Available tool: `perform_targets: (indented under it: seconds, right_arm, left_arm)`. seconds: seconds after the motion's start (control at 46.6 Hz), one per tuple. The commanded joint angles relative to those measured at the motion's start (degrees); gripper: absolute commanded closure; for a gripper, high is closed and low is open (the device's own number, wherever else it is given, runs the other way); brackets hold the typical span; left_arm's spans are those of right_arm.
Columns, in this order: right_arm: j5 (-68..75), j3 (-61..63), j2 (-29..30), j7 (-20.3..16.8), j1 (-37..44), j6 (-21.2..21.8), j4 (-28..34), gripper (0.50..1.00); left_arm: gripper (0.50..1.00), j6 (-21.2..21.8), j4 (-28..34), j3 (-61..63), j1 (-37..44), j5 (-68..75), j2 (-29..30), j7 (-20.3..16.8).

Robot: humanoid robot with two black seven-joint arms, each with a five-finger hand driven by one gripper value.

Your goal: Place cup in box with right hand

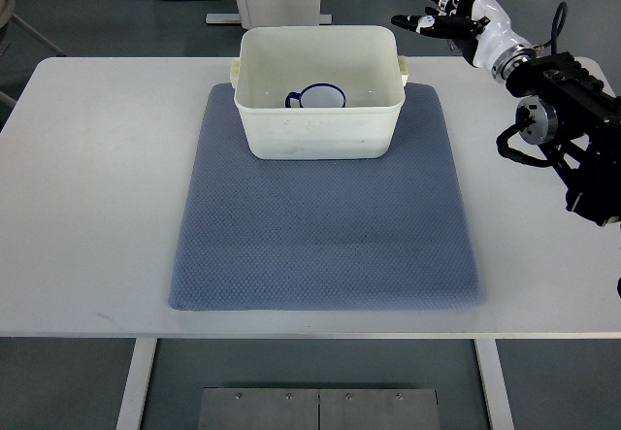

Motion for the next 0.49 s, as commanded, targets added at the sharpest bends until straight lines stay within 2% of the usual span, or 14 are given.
perform_targets:
  seconds: [0.0,0.472]
  right_arm:
    - [0.9,2.1,-0.1,0.0,-1.4,0.0,0.0,0.500]
    - [1.0,4.1,-0.1,0.4,-8.4,-0.2,-0.2,0.500]
  left_arm:
    - [0.500,0.0,0.0,0.0,0.0,0.0,0.0,0.0]
    - [0.500,0.0,0.0,0.0,0.0,0.0,0.0,0.0]
